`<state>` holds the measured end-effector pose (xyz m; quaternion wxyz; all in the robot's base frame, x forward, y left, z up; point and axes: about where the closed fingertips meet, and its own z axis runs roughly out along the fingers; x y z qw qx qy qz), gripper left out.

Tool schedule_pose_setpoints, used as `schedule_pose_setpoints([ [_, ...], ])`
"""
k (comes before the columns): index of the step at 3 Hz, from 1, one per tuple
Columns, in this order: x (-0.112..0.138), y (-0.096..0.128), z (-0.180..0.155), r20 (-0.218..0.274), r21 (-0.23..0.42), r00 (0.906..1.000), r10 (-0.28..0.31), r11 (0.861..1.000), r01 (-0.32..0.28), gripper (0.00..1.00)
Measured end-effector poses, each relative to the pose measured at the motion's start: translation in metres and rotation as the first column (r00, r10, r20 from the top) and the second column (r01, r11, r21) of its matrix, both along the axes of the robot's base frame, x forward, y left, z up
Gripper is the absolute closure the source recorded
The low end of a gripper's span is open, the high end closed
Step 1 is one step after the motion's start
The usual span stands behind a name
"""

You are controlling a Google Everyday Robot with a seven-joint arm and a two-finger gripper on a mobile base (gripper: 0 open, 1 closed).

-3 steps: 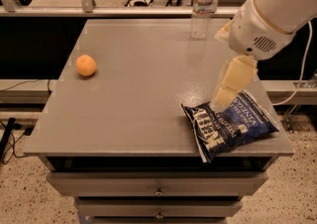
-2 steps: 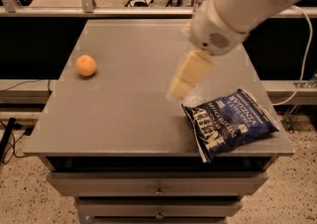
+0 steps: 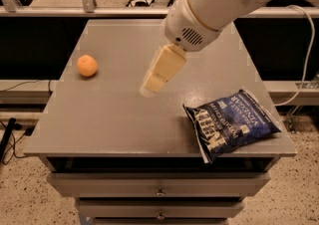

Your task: Move orange near water bottle

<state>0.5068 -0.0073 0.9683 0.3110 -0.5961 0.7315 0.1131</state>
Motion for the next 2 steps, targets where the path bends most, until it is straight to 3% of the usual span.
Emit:
schedule_pose_setpoints([
  [1, 0.001, 0.002, 0.000, -0.014, 0.029, 0.9999, 0.002, 1.000, -0.001, 0.00],
  [2, 0.011, 0.044, -0.006, -0.044, 0.125, 0.9982, 0.041, 0.992, -0.035, 0.00],
])
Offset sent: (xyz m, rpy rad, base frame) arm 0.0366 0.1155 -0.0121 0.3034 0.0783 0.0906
